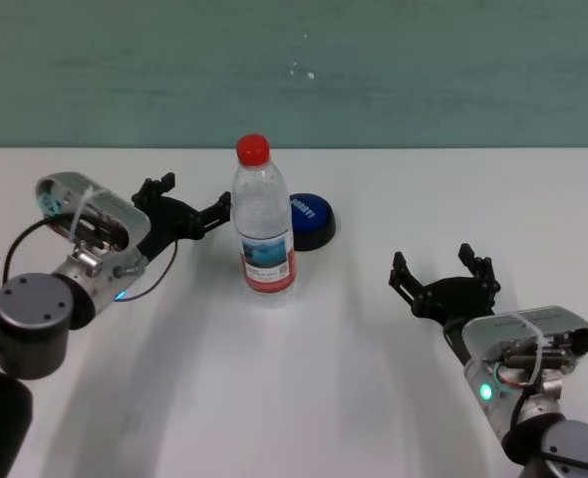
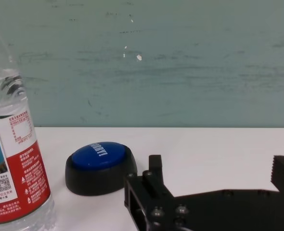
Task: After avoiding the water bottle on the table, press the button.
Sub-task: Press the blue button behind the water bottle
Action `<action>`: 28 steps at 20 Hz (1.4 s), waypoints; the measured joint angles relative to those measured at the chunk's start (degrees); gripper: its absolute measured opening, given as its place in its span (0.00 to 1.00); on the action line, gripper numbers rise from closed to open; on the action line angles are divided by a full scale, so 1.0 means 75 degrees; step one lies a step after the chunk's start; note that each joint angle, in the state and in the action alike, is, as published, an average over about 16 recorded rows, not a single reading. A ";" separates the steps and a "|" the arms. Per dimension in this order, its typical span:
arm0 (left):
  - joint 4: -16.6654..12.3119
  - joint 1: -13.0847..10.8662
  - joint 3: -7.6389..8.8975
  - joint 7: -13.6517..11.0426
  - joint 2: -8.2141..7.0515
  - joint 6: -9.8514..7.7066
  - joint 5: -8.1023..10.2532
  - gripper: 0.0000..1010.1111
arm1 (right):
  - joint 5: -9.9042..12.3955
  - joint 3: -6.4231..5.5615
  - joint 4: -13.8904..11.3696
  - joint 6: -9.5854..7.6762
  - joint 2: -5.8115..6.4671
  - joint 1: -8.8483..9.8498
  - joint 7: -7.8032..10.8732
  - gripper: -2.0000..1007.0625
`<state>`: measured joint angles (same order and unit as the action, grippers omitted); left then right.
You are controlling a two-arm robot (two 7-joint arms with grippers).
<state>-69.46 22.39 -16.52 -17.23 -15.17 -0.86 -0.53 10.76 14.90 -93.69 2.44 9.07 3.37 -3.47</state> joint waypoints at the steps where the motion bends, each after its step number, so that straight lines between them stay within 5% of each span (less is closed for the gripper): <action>1: -0.0006 -0.0006 0.0004 0.0000 -0.0003 -0.0001 0.0003 0.99 | 0.0000 0.0000 0.0000 0.0000 0.0000 0.0000 0.0000 1.00; 16: -0.0108 -0.0090 0.0066 0.0072 0.0005 -0.0026 0.0024 0.99 | 0.0000 0.0000 0.0000 0.0000 0.0001 0.0000 0.0000 1.00; 28: -0.0864 -0.0710 0.0369 0.0343 -0.0085 -0.0156 0.0053 0.99 | 0.0000 0.0000 0.0000 0.0000 0.0000 0.0000 0.0000 1.00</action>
<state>-75.94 17.06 -13.75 -14.66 -15.80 -2.03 -0.13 10.76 14.90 -93.69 2.44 9.07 3.37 -3.47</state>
